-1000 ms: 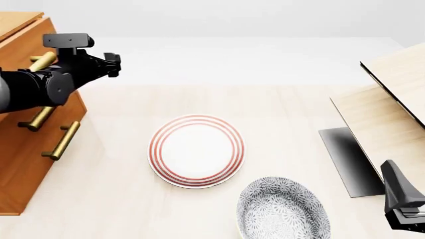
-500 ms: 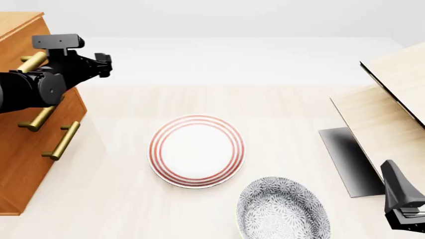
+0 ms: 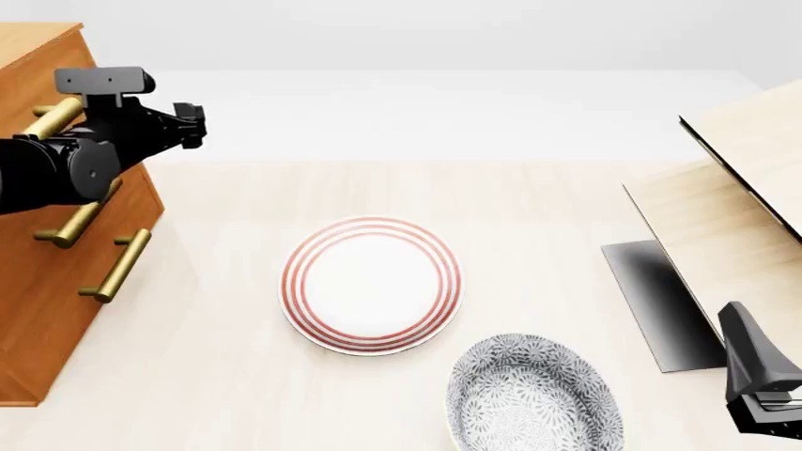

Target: Close the top drawer of the cabinet.

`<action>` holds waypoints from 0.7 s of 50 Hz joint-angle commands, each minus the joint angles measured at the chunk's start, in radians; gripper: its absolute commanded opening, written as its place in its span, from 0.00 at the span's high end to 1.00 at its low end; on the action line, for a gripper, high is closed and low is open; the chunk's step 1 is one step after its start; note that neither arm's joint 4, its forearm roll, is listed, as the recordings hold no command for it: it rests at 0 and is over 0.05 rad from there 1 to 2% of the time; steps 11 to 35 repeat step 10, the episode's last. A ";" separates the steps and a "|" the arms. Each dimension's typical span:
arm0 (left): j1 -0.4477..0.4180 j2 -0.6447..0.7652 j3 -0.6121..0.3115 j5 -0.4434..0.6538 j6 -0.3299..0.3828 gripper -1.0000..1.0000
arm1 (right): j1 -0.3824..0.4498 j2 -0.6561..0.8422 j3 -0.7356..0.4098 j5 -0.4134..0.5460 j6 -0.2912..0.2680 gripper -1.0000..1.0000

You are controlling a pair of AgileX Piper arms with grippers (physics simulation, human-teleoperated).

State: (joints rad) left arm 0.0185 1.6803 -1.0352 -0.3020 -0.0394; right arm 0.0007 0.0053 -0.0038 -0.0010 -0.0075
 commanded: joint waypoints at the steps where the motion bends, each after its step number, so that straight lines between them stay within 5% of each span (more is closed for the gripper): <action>1: 0.055 -0.007 0.001 0.005 -0.001 0.00 | 0.000 0.000 0.000 0.000 0.000 0.00; 35: 0.064 -0.014 0.000 0.009 -0.006 0.00 | 0.000 0.000 0.000 0.000 0.001 0.00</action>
